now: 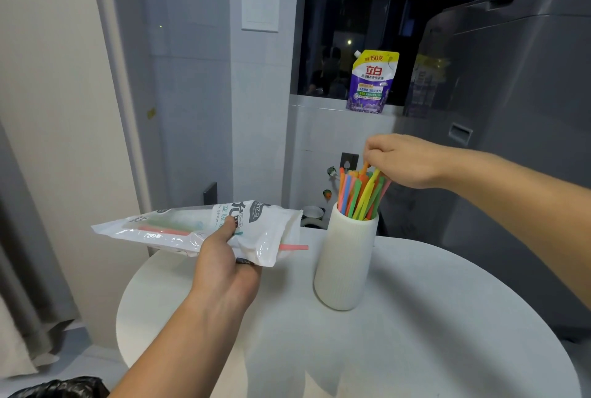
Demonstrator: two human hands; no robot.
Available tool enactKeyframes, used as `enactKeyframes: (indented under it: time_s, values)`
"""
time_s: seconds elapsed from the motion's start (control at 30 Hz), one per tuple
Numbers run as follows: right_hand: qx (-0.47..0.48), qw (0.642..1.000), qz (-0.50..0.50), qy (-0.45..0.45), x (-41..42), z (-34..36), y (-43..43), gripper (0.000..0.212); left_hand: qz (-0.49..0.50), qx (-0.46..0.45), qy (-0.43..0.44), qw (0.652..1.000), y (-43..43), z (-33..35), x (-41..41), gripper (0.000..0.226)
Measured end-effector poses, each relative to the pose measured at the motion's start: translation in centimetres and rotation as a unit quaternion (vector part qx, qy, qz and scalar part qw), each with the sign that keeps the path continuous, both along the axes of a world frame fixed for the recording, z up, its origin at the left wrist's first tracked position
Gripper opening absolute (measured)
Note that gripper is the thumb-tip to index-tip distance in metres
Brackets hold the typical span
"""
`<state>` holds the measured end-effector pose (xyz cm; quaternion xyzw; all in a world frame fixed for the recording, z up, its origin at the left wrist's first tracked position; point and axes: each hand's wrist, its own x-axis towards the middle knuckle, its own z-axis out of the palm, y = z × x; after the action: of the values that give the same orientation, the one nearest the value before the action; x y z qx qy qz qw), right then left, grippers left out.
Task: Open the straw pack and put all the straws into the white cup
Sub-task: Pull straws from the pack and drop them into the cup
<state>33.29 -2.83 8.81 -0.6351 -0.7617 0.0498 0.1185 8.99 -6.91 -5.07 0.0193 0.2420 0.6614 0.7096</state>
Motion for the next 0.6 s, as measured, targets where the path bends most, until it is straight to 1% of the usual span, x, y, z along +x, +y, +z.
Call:
enactKeyframes:
  time_s: [0.17, 0.3, 0.37, 0.43, 0.53, 0.6]
  values:
    - [0.009, 0.999, 0.007, -0.045, -0.1, -0.1, -0.3, 0.044, -0.005, 0.005, 0.002, 1.000, 0.0, 0.1, -0.1, 0.029]
    - [0.000, 0.999, -0.003, -0.050, -0.2, -0.5, -0.7, 0.076, -0.012, 0.008, -0.005, 1.000, 0.0, 0.1, 0.0, 0.023]
    - [-0.020, 0.999, 0.002, -0.026, -0.2, -0.7, -0.9, 0.086, -0.010, 0.008, -0.007, 1.000, -0.1, 0.1, 0.0, 0.020]
    - [-0.049, 0.999, 0.012, 0.002, -0.3, -1.2, -1.1, 0.089, -0.011, 0.008, -0.008, 1.000, -0.2, 0.2, -0.1, 0.021]
    - [-0.079, 0.997, 0.014, -0.004, -0.4, -2.1, -1.2, 0.082, -0.008, 0.007, -0.007, 1.000, -0.3, 0.3, -0.1, 0.025]
    - [-0.068, 0.998, 0.002, -0.001, -0.6, -2.2, -1.4, 0.083, -0.006, 0.007, -0.012, 1.000, -0.5, 0.5, -0.1, 0.028]
